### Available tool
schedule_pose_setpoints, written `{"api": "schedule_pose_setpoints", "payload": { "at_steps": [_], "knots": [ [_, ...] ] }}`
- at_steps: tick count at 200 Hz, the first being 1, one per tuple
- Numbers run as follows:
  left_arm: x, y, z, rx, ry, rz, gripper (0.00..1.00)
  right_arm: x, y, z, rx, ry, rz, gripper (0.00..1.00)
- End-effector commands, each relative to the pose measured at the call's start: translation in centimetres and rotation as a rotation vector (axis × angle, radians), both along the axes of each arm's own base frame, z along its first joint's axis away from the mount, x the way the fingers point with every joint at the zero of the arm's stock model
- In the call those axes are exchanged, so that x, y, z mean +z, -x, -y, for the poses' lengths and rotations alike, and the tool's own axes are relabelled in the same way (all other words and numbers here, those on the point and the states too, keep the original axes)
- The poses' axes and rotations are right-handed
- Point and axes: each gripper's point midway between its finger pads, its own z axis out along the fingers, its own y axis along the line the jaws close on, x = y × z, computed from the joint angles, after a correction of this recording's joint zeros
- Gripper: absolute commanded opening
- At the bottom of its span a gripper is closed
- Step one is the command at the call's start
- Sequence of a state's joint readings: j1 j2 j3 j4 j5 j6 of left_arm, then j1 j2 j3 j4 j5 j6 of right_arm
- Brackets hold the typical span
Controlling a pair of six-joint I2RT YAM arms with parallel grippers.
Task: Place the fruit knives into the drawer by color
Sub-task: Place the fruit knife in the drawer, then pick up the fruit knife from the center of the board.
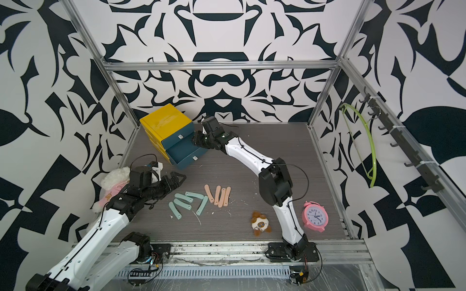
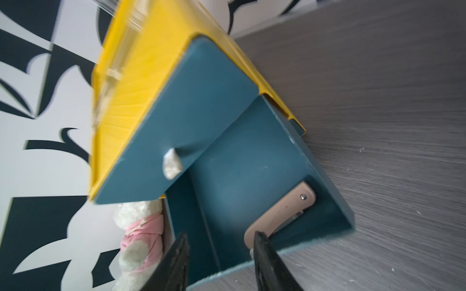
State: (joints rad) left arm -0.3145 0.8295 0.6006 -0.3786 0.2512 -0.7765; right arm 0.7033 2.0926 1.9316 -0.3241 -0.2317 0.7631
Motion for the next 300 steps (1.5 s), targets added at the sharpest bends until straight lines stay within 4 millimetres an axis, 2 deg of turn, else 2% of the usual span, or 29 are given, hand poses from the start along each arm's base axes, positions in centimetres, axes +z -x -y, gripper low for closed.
{"api": "schedule_pose_setpoints", "payload": {
  "at_steps": [1, 31, 56, 80, 97, 102, 107, 135, 161, 220, 300],
  "knots": [
    [1.8, 0.1, 1.4, -0.075, -0.022, 0.049, 0.99, 5.8, 1.7, 2.2, -0.006, -0.042, 0.118, 0.44],
    [2.1, 0.5, 4.1, -0.165, -0.086, 0.072, 1.00, 4.2, 4.9, 6.3, -0.055, 0.026, 0.099, 0.42],
    [1.3, 1.0, 6.9, -0.257, -0.152, 0.071, 0.98, 0.3, 7.1, 12.2, -0.153, 0.103, 0.023, 0.40],
    [-0.5, 1.2, 10.0, -0.344, -0.177, 0.037, 0.91, -3.5, 9.4, 17.3, -0.224, 0.176, -0.054, 0.39],
    [-2.4, 1.3, 11.9, -0.400, -0.218, -0.005, 0.86, -5.3, 11.2, 19.5, -0.247, 0.230, -0.078, 0.38],
    [-2.7, 1.3, 12.3, -0.409, -0.228, -0.013, 0.80, -5.7, 11.6, 20.1, -0.255, 0.242, -0.083, 0.38],
    [-4.1, 1.2, 12.5, -0.418, -0.251, -0.048, 0.77, -5.9, 12.0, 20.5, -0.262, 0.246, -0.084, 0.38],
    [-7.1, 0.2, 12.5, -0.393, -0.324, -0.115, 0.67, -6.6, 13.6, 22.1, -0.285, 0.265, -0.084, 0.38],
    [-8.7, -0.8, 12.4, -0.375, -0.389, -0.158, 0.59, -7.1, 14.3, 22.8, -0.293, 0.274, -0.087, 0.37],
    [-11.6, -2.3, 11.2, -0.321, -0.491, -0.230, 0.55, -7.8, 14.8, 23.3, -0.298, 0.271, -0.090, 0.37],
    [-14.4, -2.3, 10.9, -0.344, -0.572, -0.310, 0.46, -8.3, 15.0, 24.4, -0.312, 0.272, -0.084, 0.37]
  ]
}}
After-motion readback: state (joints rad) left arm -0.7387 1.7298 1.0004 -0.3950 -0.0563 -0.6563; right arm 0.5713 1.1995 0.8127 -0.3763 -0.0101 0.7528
